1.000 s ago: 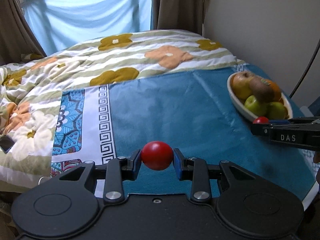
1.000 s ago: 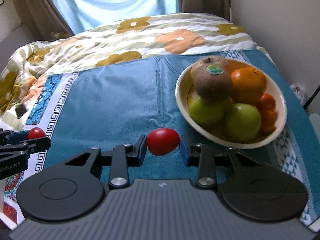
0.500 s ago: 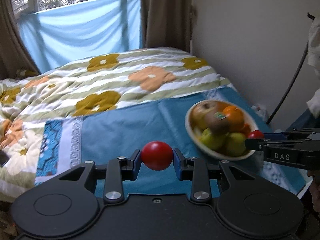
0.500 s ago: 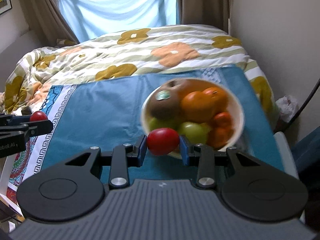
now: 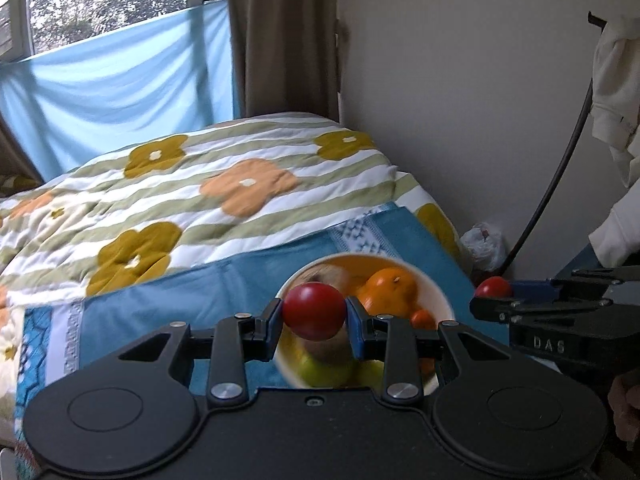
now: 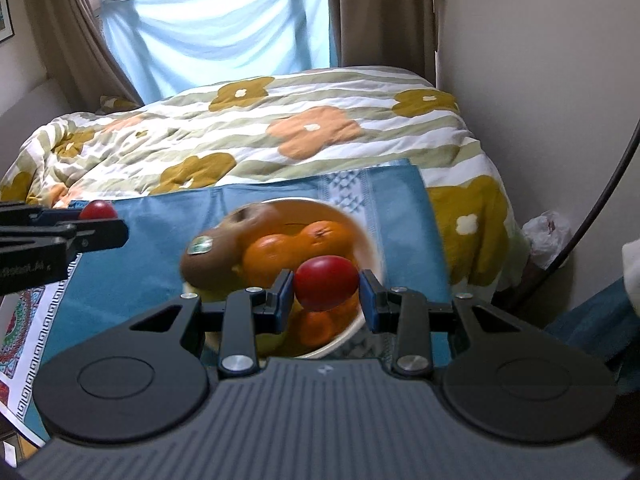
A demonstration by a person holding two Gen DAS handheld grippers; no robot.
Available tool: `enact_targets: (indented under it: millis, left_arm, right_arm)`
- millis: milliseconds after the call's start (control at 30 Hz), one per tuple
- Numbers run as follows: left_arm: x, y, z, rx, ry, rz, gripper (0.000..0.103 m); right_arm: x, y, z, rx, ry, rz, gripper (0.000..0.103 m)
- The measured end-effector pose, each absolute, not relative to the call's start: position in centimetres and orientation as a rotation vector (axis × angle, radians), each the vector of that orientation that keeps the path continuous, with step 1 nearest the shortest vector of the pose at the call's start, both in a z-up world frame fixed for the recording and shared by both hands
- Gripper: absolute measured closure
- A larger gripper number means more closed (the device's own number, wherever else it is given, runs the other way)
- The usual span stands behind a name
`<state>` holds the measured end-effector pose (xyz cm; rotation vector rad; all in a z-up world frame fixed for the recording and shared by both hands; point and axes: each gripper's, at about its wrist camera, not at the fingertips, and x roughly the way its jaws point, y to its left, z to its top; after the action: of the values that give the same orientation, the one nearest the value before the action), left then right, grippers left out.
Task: Organize fruits
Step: 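Carry both cherry tomatoes over the bowl and open both tools to drop them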
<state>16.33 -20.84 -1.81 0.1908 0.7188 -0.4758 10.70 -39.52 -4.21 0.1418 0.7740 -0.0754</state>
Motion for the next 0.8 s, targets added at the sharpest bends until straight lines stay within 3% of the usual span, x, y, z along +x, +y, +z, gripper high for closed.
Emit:
enact_targets:
  millis: [700,733,800]
  left_arm:
    - [25.4,-31.7,-7.2,0.307,0.850,-0.449,0.065]
    - [25.5,-31.8,-7.3,0.305,0.852,-0.444,0.063]
    - [25.7,-31.9,-7.2,0.295,0.850,-0.438,0.044]
  right_arm:
    - [15.5,-46.5,-8.3,0.174,0.831,0.014,0.053]
    - [15.7,-46.6,-8.5,0.174,0.834,0.019,0.053]
    - [15.9,-46.7,-8.6,0.175,0.839,0.027,0.053]
